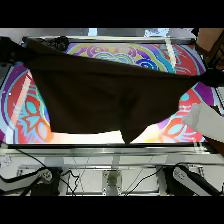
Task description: Fold the shirts.
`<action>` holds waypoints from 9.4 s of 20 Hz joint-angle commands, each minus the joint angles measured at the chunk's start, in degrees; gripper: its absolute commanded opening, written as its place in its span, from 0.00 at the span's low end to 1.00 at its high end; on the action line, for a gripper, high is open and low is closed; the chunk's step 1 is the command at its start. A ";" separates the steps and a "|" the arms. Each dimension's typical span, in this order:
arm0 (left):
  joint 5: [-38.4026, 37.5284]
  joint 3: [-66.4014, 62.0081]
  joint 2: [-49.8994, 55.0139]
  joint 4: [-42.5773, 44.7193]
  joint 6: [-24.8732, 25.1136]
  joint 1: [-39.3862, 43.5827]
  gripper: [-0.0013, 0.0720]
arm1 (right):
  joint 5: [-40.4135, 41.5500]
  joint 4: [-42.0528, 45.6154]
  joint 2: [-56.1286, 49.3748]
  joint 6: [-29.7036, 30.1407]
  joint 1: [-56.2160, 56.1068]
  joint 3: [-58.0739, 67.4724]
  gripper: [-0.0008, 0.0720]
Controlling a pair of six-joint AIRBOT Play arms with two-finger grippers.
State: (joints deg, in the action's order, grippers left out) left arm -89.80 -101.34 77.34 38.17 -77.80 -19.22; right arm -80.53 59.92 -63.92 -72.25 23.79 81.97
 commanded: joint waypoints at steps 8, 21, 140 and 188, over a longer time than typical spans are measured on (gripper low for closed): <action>23.47 4.79 24.98 5.38 8.85 8.50 0.03 | 35.98 -2.78 -24.94 1.97 -13.66 -7.28 0.04; 28.87 -2.29 25.16 2.51 9.44 8.46 0.77 | 49.55 -1.64 -20.50 1.81 -14.47 -4.96 0.47; 2.40 -16.33 -25.20 5.01 -1.90 2.27 0.02 | -1.36 10.56 30.29 2.97 3.74 13.84 0.03; 26.12 -14.60 24.70 14.16 10.19 6.43 0.04 | 43.69 5.33 -24.17 2.86 -13.46 6.36 0.43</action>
State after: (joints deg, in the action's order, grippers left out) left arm -68.03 -114.98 102.06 52.86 -67.55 -12.80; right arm -43.83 68.29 -88.14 -69.41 10.41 87.26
